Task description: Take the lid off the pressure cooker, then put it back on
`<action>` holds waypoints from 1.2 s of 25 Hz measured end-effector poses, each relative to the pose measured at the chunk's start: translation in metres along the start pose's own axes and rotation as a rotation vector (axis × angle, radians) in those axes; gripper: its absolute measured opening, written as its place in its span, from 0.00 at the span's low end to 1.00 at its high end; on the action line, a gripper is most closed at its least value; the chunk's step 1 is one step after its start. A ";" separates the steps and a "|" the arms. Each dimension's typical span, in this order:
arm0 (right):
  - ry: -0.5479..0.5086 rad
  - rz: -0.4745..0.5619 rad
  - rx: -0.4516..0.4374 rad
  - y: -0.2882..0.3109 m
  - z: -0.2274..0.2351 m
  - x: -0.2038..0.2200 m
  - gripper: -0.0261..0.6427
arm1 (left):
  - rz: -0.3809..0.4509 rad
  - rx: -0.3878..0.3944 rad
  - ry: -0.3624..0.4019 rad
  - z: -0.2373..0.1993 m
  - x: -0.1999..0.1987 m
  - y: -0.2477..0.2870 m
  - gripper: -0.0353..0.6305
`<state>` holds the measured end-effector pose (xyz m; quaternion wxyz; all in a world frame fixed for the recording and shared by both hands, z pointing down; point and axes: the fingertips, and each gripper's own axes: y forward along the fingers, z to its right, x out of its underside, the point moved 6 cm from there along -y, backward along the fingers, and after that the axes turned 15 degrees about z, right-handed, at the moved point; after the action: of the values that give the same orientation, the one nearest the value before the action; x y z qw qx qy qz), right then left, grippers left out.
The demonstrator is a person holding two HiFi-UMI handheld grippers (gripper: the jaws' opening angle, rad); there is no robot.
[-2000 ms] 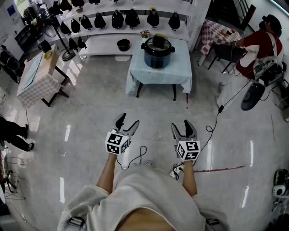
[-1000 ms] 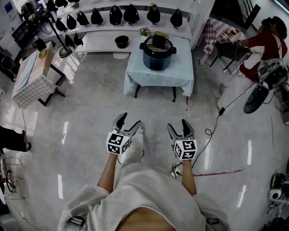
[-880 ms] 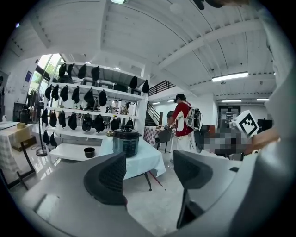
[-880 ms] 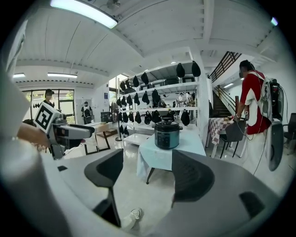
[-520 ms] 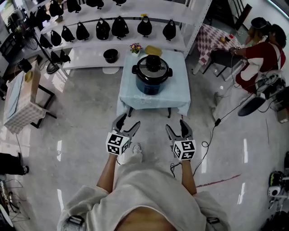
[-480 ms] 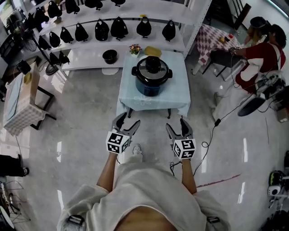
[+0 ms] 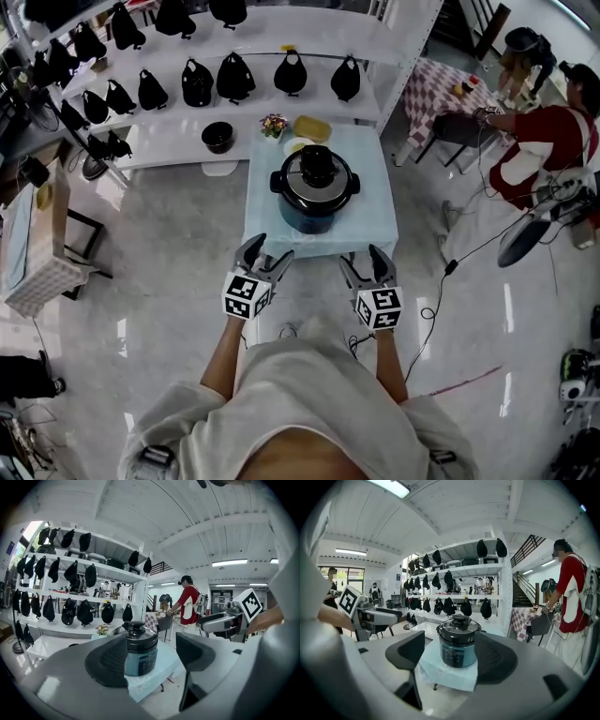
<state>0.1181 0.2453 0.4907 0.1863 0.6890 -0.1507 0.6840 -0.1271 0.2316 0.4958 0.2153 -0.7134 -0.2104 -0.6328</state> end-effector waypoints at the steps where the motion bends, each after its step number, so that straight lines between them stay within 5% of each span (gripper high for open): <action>1: 0.001 -0.001 0.002 0.007 0.003 0.000 0.50 | -0.002 0.006 0.000 -0.004 0.000 0.007 0.53; 19: 0.085 0.002 -0.029 0.187 0.115 0.000 0.50 | -0.034 -0.063 0.018 -0.112 -0.006 0.178 0.53; 30: 0.147 -0.001 -0.130 0.282 0.180 -0.005 0.50 | -0.052 -0.144 0.009 -0.153 -0.009 0.273 0.53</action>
<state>0.1467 -0.0876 0.5007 0.2415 0.6233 -0.1805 0.7215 -0.0966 -0.0798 0.4917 0.1478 -0.7186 -0.1816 -0.6549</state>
